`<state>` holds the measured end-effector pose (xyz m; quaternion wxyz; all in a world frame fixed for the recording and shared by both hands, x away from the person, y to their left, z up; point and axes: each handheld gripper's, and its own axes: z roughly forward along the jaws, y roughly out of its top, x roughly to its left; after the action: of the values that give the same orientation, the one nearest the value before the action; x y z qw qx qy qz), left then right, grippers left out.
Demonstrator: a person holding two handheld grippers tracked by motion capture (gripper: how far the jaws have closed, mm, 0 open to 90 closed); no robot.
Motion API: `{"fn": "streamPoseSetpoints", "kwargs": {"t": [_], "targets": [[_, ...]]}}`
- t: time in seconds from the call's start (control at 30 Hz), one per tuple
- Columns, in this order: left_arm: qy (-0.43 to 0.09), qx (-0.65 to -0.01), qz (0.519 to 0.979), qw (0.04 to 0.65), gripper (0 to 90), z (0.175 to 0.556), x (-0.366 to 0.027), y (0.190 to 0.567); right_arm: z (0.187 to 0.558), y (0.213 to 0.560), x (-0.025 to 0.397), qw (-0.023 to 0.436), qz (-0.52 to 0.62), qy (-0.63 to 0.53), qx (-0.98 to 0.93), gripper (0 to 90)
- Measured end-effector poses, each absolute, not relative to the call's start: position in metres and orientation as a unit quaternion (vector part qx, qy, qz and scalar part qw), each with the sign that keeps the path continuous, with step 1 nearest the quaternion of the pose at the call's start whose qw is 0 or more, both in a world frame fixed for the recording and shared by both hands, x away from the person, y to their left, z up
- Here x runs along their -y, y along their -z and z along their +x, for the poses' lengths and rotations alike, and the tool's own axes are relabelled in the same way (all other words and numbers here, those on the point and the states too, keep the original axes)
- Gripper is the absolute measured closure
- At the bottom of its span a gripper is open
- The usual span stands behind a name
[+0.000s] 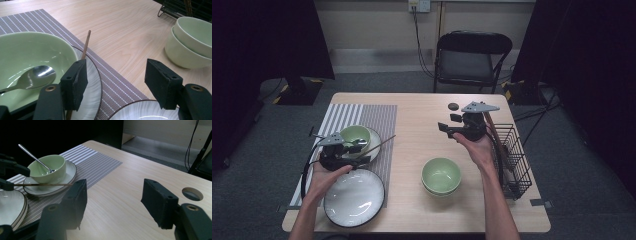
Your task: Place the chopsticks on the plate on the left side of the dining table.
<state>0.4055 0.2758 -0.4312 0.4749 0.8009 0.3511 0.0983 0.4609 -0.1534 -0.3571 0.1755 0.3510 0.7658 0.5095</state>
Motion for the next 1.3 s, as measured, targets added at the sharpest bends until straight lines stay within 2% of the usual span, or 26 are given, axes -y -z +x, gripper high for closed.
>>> {"fn": "streamPoseSetpoints", "kwargs": {"t": [0.1, 0.43, 0.63, 0.73, 1.07, 1.3], "targets": [[-0.103, -0.347, 0.811, 0.459, 34.0, 0.403, -0.275, 0.431, 0.461, 0.350, 0.158, 0.181, 0.349, -0.510, -0.765, 37.3], [-0.101, -0.364, 0.789, 0.484, 35.4, 0.396, -0.278, 0.429, 0.457, 0.331, 0.178, 0.199, 0.355, -0.511, -0.757, 36.4], [-0.109, -0.361, 0.793, 0.479, 29.6, 0.393, -0.276, 0.428, 0.453, 0.323, 0.187, 0.202, 0.353, -0.513, -0.756, 35.8], [-0.119, -0.363, 0.792, 0.476, 30.1, 0.392, -0.276, 0.428, 0.453, 0.320, 0.199, 0.212, 0.360, -0.508, -0.753, 38.6], [-0.127, -0.370, 0.780, 0.488, 30.2, 0.392, -0.278, 0.427, 0.458, 0.322, 0.236, 0.228, 0.400, -0.492, -0.739, 39.8], [-0.123, -0.366, 0.789, 0.478, 30.2, 0.393, -0.274, 0.428, 0.465, 0.335, 0.251, 0.223, 0.426, -0.474, -0.738, 41.5]]}}
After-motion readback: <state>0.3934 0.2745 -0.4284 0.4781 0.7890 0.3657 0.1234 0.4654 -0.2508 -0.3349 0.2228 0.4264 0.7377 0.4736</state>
